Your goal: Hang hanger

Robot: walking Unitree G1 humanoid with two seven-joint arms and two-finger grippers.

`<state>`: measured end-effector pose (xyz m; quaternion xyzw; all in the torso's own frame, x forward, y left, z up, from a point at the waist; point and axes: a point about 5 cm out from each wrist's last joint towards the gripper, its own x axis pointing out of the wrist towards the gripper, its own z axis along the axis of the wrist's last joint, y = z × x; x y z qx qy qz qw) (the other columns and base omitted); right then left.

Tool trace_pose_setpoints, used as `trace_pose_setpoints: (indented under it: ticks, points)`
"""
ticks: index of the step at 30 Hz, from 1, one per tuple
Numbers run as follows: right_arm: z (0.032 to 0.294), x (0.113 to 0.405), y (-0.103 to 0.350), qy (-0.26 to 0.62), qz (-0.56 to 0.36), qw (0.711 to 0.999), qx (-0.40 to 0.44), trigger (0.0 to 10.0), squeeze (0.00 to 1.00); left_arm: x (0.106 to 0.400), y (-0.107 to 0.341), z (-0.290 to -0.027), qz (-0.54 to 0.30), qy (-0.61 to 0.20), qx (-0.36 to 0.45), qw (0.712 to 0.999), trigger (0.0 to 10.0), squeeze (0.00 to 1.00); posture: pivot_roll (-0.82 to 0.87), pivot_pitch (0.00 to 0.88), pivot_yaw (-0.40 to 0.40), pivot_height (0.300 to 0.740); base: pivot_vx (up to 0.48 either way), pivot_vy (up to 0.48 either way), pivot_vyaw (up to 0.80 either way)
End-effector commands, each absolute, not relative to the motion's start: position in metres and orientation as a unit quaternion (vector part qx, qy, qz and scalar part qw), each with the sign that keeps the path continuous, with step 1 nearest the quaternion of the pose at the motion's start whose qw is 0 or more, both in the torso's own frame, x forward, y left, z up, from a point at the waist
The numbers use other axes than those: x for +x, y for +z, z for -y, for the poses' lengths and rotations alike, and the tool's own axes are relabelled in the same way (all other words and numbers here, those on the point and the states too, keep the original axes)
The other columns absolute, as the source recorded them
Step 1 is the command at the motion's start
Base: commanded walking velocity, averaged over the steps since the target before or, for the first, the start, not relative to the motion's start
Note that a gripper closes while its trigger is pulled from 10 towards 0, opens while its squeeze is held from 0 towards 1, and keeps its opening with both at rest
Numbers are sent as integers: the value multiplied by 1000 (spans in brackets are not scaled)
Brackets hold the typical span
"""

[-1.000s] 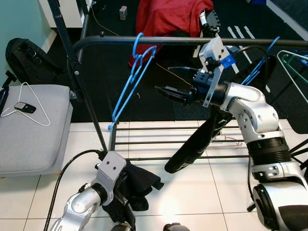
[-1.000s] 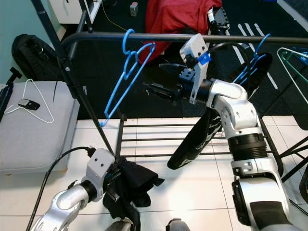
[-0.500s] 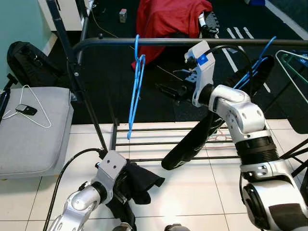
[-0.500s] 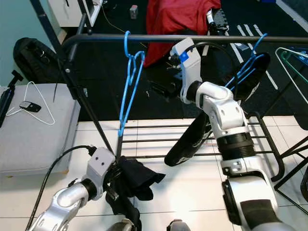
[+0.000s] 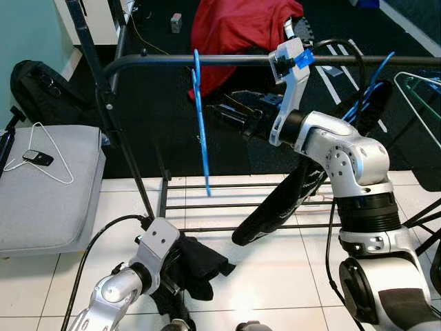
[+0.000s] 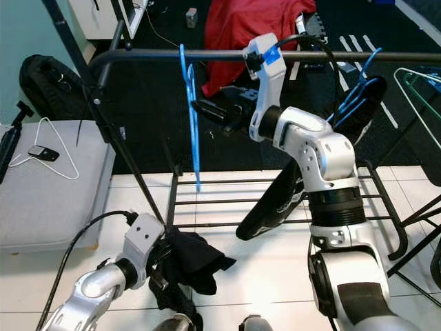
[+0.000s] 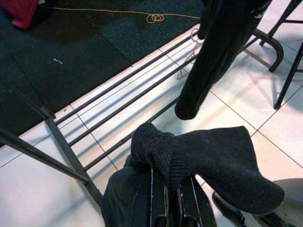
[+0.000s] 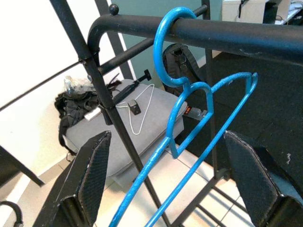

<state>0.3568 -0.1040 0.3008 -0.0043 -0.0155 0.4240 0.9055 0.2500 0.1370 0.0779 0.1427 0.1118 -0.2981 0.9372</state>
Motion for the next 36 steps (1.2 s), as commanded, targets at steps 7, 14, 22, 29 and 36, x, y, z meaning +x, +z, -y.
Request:
trace_pose_setpoints:
  ticks: [7, 14, 22, 29, 36]
  points:
    - [104, 372, 278, 391, -35, 918, -61, 10000, 0, 249, 77, -142, -112, -299, 155, 935, 10000, 0, -95, 199, -17, 740, 0, 0, 0]
    - [106, 384, 275, 366, -44, 927, -71, 10000, 0, 247, 78, -141, -111, -300, 154, 935, 10000, 0, -93, 213, -25, 740, 0, 0, 0]
    - [105, 388, 279, 357, -40, 931, -67, 10000, 0, 244, 78, -140, -112, -301, 153, 934, 10000, 0, -89, 227, -34, 740, 0, 0, 0]
    - [103, 389, 292, 368, -24, 928, -62, 10000, 0, 238, 76, -139, -117, -303, 151, 934, 10000, 0, -92, 237, -37, 740, 0, 0, 0]
    - [102, 380, 300, 394, -10, 917, -54, 10000, 0, 235, 74, -137, -120, -309, 152, 931, 10000, 0, -97, 233, -33, 740, 0, 0, 0]
